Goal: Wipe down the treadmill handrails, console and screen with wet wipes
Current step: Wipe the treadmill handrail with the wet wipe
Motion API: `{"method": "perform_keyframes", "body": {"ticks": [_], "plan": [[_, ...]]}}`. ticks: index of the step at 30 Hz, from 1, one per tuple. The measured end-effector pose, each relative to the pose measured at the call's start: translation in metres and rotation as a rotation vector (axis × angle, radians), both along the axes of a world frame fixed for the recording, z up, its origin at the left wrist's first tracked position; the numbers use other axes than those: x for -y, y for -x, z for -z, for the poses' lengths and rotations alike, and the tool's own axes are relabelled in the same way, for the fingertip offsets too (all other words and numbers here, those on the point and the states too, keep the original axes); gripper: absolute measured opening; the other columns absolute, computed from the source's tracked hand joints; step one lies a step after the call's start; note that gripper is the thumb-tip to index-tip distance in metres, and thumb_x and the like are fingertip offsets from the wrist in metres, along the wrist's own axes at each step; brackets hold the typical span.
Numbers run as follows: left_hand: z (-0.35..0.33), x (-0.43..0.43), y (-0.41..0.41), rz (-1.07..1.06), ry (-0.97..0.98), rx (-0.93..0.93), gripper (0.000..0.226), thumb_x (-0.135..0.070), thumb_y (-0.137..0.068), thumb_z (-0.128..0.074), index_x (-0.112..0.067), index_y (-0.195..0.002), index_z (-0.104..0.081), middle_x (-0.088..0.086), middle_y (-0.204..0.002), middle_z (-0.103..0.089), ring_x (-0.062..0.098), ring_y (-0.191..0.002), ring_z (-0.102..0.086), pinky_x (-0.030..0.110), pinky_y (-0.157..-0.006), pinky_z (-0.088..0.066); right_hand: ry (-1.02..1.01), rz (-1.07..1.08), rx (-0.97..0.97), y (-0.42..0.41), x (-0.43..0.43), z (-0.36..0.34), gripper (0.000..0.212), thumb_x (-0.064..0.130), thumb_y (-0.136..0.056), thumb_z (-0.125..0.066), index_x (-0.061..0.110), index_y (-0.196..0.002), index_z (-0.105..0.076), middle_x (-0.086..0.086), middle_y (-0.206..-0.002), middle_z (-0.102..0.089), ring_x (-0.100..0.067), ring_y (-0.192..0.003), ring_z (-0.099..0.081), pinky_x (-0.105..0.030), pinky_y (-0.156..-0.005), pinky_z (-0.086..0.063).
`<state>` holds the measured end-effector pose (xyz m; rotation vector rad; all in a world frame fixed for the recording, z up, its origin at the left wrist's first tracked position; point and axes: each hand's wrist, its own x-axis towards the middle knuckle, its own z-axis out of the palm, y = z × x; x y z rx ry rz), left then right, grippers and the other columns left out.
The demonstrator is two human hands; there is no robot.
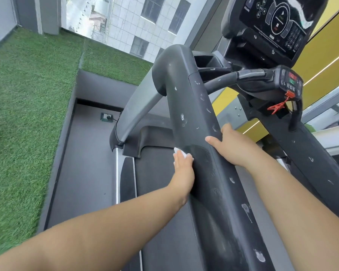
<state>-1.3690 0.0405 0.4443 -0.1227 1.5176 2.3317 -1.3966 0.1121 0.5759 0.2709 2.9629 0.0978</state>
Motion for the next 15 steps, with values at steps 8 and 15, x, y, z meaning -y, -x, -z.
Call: {"method": "perform_keyframes", "body": {"ticks": [8, 15], "plan": [[-0.005, -0.003, 0.000, -0.051, 0.222, -0.276, 0.070, -0.050, -0.090, -0.018, -0.024, -0.151, 0.004, -0.012, -0.156, 0.007, 0.005, -0.143, 0.009, 0.029, -0.115, 0.001, 0.068, 0.030, 0.019, 0.000, -0.001, 0.000, 0.058, 0.051, -0.096, -0.040, 0.008, -0.134, -0.029, -0.012, -0.132, -0.049, -0.032, -0.115, -0.049, -0.037, -0.083, -0.040], [0.006, -0.003, -0.021, -0.009, 0.313, -0.605, 0.055, -0.033, -0.102, -0.019, -0.030, -0.141, 0.020, -0.015, -0.149, 0.030, 0.000, -0.135, 0.033, 0.021, -0.113, 0.017, 0.055, 0.067, 0.026, -0.002, 0.003, -0.003, 0.051, 0.051, -0.097, -0.039, 0.010, -0.126, -0.033, -0.010, -0.121, -0.055, -0.029, -0.102, -0.053, -0.037, -0.081, -0.044]]}}
